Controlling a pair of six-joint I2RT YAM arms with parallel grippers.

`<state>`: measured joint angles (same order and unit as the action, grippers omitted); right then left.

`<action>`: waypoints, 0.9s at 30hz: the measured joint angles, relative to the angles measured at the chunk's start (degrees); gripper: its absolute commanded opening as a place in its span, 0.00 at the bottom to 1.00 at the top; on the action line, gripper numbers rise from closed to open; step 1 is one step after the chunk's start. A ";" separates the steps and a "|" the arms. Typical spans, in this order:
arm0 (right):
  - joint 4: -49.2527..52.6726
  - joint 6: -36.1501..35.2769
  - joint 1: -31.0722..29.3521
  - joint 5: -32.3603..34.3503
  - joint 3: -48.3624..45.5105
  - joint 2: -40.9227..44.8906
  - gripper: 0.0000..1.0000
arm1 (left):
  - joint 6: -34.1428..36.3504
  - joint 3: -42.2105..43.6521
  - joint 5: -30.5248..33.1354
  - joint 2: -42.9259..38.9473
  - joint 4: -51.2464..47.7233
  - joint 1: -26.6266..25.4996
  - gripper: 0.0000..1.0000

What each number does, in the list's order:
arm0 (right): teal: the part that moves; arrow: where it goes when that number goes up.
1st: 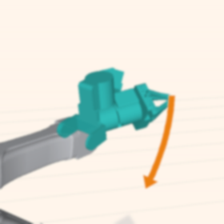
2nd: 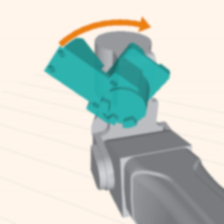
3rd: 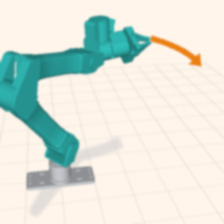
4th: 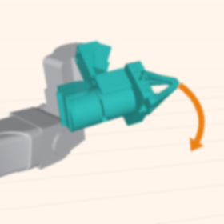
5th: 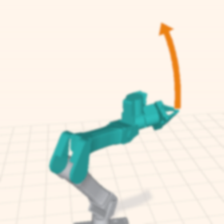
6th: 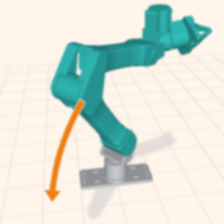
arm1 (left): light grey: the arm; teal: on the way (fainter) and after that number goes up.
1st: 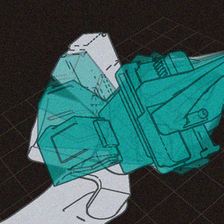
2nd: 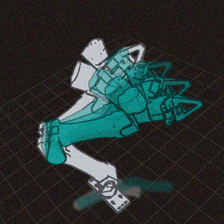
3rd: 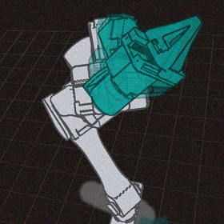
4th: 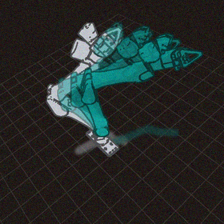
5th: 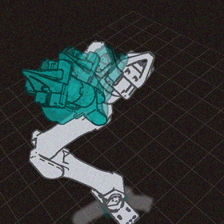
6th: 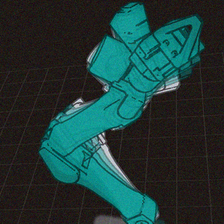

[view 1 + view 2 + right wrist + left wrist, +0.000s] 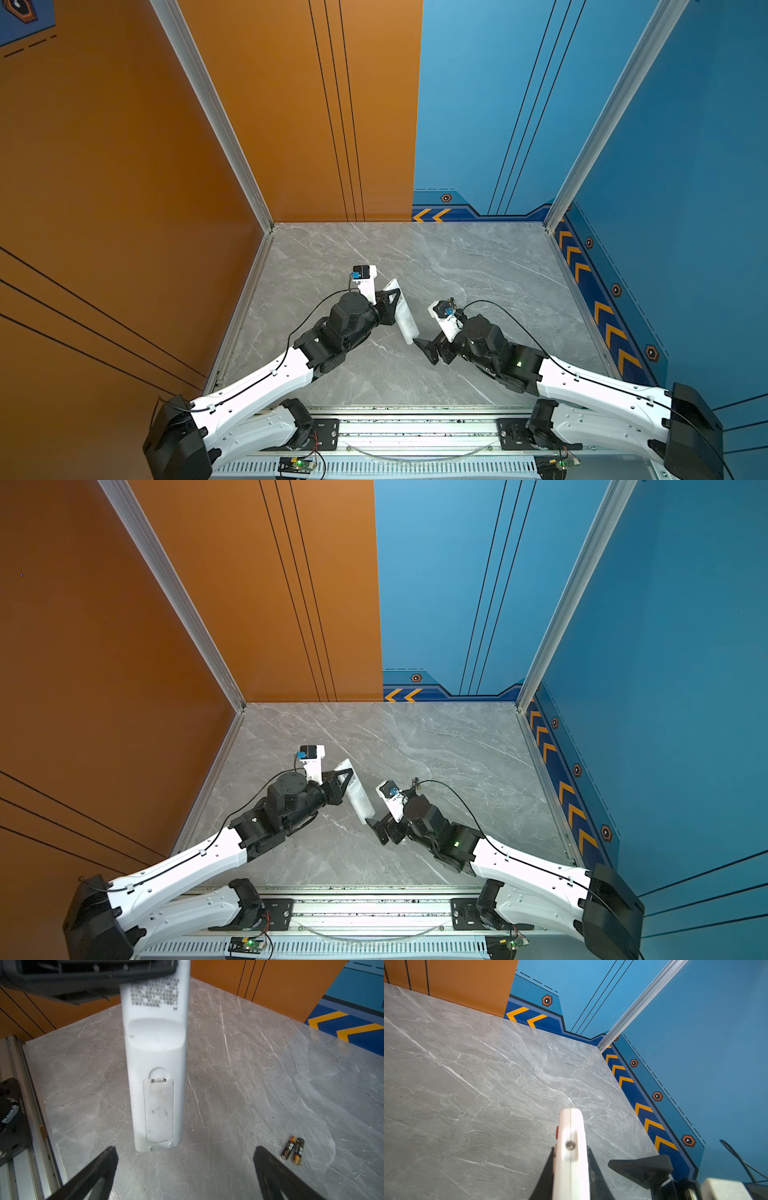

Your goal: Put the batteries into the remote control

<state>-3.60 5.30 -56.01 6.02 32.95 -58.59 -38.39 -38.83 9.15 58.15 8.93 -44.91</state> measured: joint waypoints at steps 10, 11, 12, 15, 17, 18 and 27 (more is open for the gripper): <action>2.78 -1.53 0.00 0.00 0.00 3.32 0.99 | 0.83 1.77 -2.01 -4.02 -4.55 2.86 0.00; 3.08 -1.90 0.00 0.00 0.00 3.74 0.99 | 0.85 1.90 -2.34 -4.46 -4.66 3.13 0.00; 3.26 -2.38 0.00 -0.07 0.00 4.22 0.99 | 0.90 2.10 -2.82 -5.05 -4.90 3.56 0.00; 3.87 -3.93 0.00 -0.98 0.00 5.46 0.97 | 1.05 2.45 -4.57 -6.43 -5.86 4.94 0.00; 4.48 -5.14 -0.20 -1.81 0.00 6.10 0.95 | 1.07 2.49 -5.99 -6.95 -6.25 5.79 0.00; 4.79 -5.79 -0.37 -2.34 0.00 6.40 0.94 | 1.07 2.49 -6.73 -7.13 -6.47 6.19 0.00; 6.23 -11.50 -1.44 -5.44 0.17 8.24 0.83 | -0.09 2.89 -15.54 -7.37 -6.56 9.73 0.00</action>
<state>2.63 -6.20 -57.45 0.58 33.12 -50.35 -38.48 -35.94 -6.39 50.78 2.37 -35.18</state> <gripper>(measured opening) 0.844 0.197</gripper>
